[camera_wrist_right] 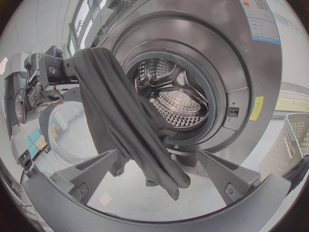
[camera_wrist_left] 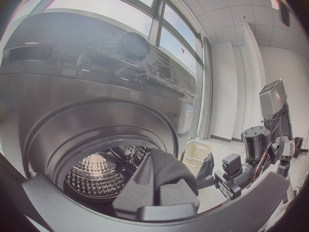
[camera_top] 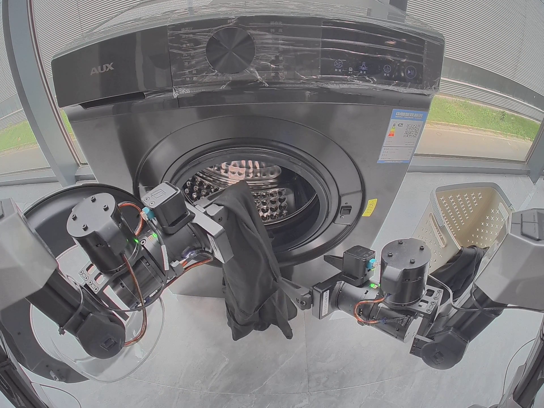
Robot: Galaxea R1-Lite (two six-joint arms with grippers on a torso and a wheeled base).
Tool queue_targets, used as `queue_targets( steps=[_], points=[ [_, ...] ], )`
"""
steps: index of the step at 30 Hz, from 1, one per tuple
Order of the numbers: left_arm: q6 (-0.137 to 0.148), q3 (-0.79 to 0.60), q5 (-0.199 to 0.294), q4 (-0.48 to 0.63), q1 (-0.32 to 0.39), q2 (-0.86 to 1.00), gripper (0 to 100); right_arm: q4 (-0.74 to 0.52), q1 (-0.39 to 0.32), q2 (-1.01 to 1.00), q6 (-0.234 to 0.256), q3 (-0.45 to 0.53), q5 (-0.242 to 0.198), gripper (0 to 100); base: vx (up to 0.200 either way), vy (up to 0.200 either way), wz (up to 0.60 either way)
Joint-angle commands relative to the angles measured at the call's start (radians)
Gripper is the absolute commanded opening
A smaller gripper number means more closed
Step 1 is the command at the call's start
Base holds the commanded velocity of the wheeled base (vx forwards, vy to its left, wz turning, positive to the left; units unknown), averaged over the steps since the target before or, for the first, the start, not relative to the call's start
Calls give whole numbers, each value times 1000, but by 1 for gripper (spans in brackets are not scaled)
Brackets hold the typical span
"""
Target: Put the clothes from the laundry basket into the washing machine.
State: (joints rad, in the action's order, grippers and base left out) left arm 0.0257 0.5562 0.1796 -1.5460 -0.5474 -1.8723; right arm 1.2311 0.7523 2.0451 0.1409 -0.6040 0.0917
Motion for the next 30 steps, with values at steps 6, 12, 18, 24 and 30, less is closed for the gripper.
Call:
queue_targets(
  steps=[6, 12, 18, 24, 30],
  points=[
    [-15, -7, -11, 0, -2, 22, 0, 1, -2, 1, 0, 36, 0, 100, 0, 0, 0],
    [-18, 21, -37, 0, 4, 2, 0, 2, -7, 50, 5, 40, 0, 100, 0, 0, 0],
    [-58, 126, -97, 6, 23, 12, 0, 24, -7, 83, 0, 59, 2, 100, 0, 0, 0],
    [-58, 157, -114, 15, 21, 13, 0, 44, 2, 113, 0, 95, -6, 100, 0, 0, 0],
    [-58, 148, -118, 15, 15, 21, 0, 50, 7, 165, -1, 53, -9, 100, 0, 0, 0]
  ],
)
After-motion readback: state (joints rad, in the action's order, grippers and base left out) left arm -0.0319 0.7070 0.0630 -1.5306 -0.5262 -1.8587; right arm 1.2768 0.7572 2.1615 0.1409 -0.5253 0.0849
